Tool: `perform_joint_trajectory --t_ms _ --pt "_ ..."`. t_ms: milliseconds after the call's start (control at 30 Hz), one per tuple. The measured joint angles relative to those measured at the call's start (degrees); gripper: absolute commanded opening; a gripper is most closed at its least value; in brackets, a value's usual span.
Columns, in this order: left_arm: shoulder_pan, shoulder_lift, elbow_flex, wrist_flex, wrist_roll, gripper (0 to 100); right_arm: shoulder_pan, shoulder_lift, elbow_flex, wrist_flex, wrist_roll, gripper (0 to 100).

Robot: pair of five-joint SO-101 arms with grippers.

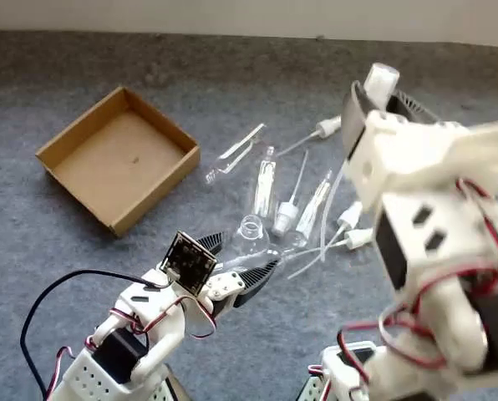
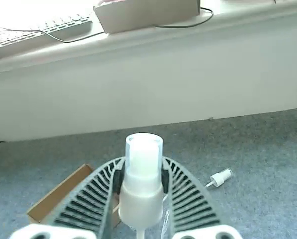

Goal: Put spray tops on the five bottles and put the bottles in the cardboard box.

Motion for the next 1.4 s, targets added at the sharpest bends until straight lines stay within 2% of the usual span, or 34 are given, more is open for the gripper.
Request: perform_joint_trajectory --t_ms 100,433,600,867,1033,1167,1400 --pt "0.1 0.0 0.0 0.6 0.0 19 -1.9 -6.8 4.8 0.0 0.0 0.6" --pt "0.5 0.0 -5.8 10.2 0.0 19 -2.7 -20.4 29.2 -0.6 0.0 0.6" --pt "0.5 0.0 -7.9 13.5 0.0 19 -2.9 -26.1 45.0 -8.1 0.0 0.6" --pt "0.0 0.0 -11.9 15.6 0.0 19 -2.9 -37.4 73.4 -26.0 0.0 0.6" --pt "-8.4 0.0 -17.3 19.1 0.0 19 -2.9 -45.0 85.9 -35.0 0.0 0.6" --pt "-15.1 0.0 -21.0 19.1 0.0 19 -2.9 -48.4 89.8 -36.7 0.0 0.6" --pt "-17.4 -0.6 -25.1 19.1 0.0 19 -2.9 -48.4 89.9 -36.7 0.0 0.6"
